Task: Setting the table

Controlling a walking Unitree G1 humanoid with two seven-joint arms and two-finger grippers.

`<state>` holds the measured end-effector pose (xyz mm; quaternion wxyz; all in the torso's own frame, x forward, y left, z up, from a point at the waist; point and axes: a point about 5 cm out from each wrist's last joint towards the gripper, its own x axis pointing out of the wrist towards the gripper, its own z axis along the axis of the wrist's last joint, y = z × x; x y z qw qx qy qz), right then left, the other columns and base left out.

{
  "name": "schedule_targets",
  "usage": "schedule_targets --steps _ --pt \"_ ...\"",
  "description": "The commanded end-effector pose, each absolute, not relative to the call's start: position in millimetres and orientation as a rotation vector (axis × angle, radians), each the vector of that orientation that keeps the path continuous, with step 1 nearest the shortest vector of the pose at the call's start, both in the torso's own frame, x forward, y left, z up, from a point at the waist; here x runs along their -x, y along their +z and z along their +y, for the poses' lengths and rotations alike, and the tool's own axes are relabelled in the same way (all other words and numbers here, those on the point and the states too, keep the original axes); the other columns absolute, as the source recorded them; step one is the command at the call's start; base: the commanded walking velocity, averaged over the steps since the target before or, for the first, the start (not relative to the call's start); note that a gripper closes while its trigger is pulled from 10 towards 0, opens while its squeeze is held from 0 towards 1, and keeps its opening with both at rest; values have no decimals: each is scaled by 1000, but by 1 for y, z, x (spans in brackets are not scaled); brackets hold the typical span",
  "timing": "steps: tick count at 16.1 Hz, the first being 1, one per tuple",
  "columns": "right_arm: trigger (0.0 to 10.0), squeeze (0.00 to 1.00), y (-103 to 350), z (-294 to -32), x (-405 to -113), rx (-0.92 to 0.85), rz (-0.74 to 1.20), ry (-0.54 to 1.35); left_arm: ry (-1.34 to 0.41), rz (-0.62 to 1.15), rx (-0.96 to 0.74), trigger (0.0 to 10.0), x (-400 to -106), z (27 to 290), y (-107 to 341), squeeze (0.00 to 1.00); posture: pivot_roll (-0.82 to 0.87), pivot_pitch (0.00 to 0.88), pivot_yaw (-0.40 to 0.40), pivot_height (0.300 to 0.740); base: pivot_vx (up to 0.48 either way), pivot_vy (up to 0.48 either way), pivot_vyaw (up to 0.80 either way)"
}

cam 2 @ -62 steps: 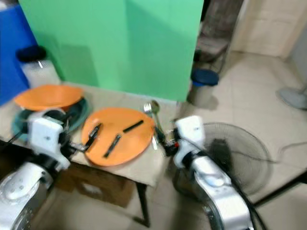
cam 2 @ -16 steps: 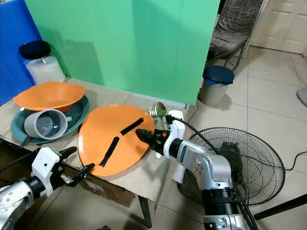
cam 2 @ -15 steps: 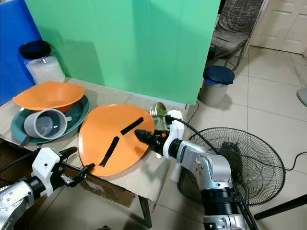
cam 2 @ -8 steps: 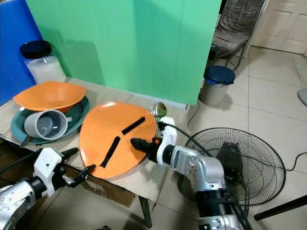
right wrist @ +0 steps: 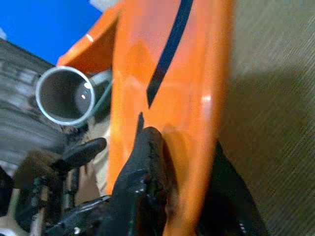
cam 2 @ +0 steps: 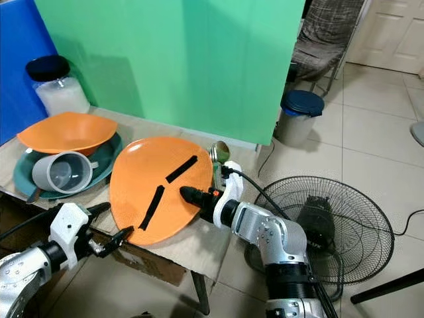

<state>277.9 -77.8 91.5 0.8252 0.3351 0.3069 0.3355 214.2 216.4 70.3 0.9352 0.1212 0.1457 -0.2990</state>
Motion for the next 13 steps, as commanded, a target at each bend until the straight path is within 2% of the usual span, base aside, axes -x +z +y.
schedule_targets --steps 1,4,7,10,13 --pt "0 0 98 -79 -278 -742 627 704 -585 270 -260 10000 -218 219 76 0 164 0 40 740 0 0 0" --pt "0 0 106 -83 -280 -831 593 690 -564 187 -249 10000 -225 218 94 0 164 0 42 740 0 0 0" --pt "0 0 112 -87 -280 -837 563 670 -568 93 -251 10000 -228 214 115 0 156 0 49 740 0 0 0" --pt "0 0 134 -109 -284 -789 426 575 -642 -59 -223 10000 -225 190 156 0 151 0 50 740 0 0 0" --pt "0 0 175 -142 -269 -726 222 518 -652 -125 -151 10000 -222 165 176 0 144 0 50 740 0 0 0"
